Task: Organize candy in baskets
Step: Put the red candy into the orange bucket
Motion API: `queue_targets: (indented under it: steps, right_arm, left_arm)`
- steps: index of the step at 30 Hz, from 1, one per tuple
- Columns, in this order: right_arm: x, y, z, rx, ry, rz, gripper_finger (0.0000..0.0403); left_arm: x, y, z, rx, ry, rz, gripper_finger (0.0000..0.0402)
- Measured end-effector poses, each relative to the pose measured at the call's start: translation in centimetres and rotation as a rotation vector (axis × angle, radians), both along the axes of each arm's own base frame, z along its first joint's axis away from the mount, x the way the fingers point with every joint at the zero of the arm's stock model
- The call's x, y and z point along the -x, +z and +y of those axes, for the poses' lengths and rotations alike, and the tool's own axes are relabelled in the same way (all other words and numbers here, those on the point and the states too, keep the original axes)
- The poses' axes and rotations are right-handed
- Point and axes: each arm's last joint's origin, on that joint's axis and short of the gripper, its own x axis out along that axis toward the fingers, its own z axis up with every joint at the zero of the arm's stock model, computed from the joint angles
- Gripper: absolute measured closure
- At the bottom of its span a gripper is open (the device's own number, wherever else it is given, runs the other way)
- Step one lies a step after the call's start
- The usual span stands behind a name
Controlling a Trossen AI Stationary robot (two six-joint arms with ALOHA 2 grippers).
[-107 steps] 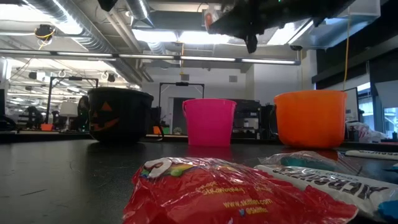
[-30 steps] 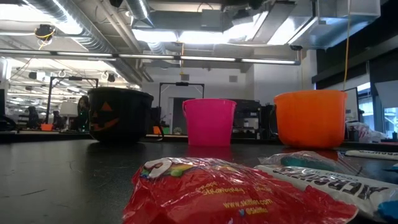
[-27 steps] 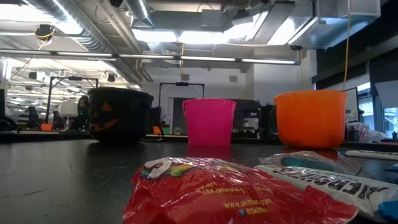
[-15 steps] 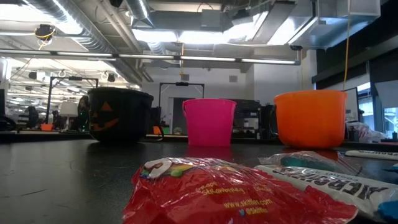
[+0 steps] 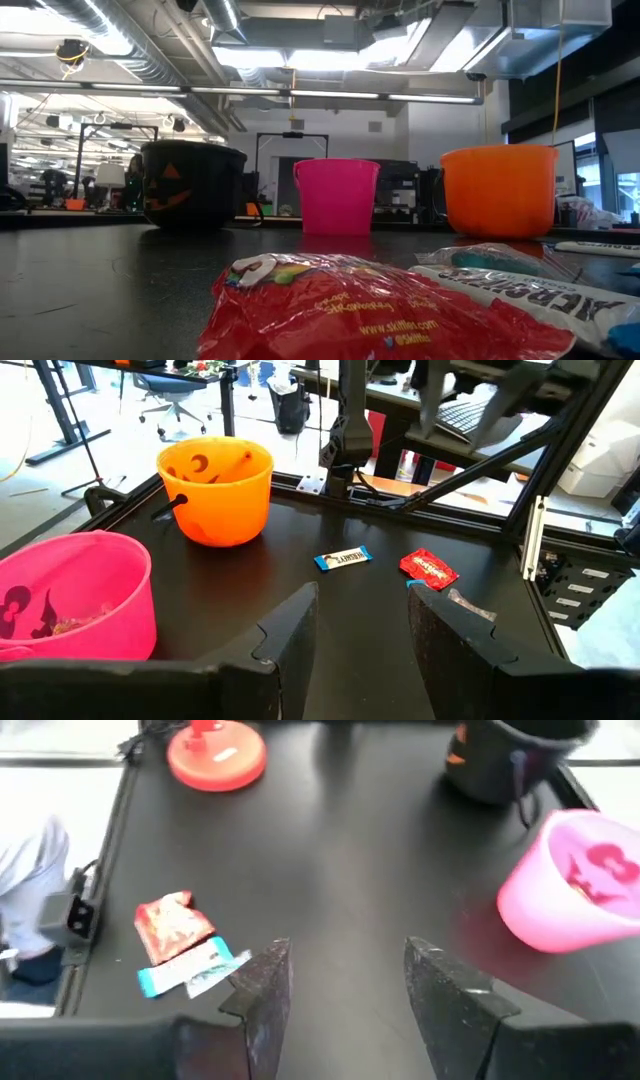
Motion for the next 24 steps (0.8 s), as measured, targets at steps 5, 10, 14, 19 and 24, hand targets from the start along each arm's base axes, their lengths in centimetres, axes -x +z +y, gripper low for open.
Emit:
queue_targets:
  steps: [5,10,14,19,24]
  right_arm:
    - [1.5,-1.6,-0.8,-0.056,-0.061,-0.046,0.0215]
    - [2.5,-3.3,-1.6,-0.103,-0.084,-0.072,0.0215]
    - [3.0,-4.5,-2.0,-0.119,-0.103,-0.068,0.0215]
    - [3.1,-5.3,-2.2,-0.131,-0.11,-0.071,0.0215]
    - [3.0,-5.3,-2.1,-0.141,-0.112,-0.079,0.0215]
  left_arm:
    - [0.0,0.0,0.0,0.0,0.0,0.0,0.0255]
    - [0.0,0.0,0.0,0.0,0.0,0.0,0.0255]
    - [0.0,0.0,0.0,0.0,0.0,0.0,0.0255]
    - [0.0,0.0,0.0,0.0,0.0,0.0,0.0255]
    - [0.0,0.0,0.0,0.0,0.0,0.0,0.0255]
